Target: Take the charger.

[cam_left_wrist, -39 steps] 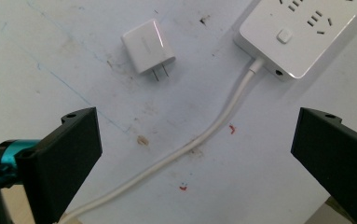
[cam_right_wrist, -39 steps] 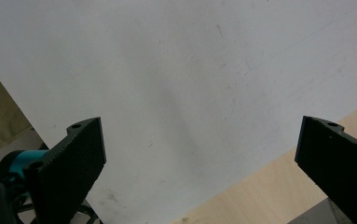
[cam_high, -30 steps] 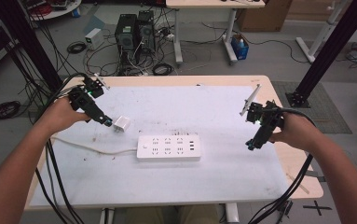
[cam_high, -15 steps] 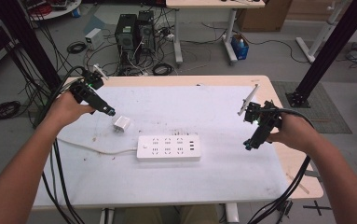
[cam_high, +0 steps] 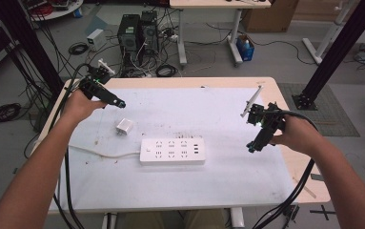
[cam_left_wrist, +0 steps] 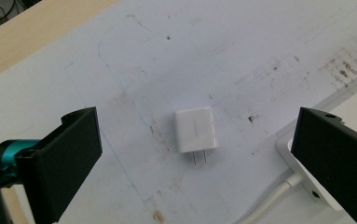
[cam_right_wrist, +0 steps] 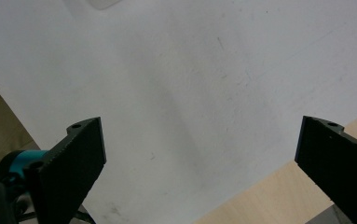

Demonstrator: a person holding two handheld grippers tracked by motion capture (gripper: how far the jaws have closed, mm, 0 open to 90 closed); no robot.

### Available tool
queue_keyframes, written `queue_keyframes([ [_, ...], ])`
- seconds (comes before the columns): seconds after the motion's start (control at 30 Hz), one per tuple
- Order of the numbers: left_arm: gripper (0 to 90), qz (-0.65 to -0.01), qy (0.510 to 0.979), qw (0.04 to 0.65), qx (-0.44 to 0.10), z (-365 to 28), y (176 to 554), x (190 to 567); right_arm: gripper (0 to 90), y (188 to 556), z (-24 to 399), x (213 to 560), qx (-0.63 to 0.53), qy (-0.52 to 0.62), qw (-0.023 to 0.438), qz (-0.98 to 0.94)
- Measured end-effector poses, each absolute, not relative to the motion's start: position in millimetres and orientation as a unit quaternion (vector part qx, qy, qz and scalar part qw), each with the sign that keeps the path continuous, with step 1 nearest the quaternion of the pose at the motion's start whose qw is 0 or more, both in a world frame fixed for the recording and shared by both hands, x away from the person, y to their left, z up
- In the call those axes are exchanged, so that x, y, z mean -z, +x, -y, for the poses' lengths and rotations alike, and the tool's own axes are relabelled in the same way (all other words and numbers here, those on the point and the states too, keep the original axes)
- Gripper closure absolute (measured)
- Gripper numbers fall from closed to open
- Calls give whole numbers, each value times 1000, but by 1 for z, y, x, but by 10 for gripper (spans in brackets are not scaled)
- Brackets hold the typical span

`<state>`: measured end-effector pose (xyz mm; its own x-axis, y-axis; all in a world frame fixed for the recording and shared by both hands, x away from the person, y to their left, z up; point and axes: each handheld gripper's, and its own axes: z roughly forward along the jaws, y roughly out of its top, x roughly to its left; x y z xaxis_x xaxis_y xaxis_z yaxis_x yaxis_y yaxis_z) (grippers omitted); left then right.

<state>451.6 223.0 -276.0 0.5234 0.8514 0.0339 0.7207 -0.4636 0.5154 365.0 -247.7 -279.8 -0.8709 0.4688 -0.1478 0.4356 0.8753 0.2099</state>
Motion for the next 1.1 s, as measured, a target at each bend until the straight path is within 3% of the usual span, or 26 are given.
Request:
queue_keyframes([
  [1.1, 17, -503, 835, 189, -117, -210, 491, 379, 10, 383, 244, 293, -64, 246, 80, -964],
])
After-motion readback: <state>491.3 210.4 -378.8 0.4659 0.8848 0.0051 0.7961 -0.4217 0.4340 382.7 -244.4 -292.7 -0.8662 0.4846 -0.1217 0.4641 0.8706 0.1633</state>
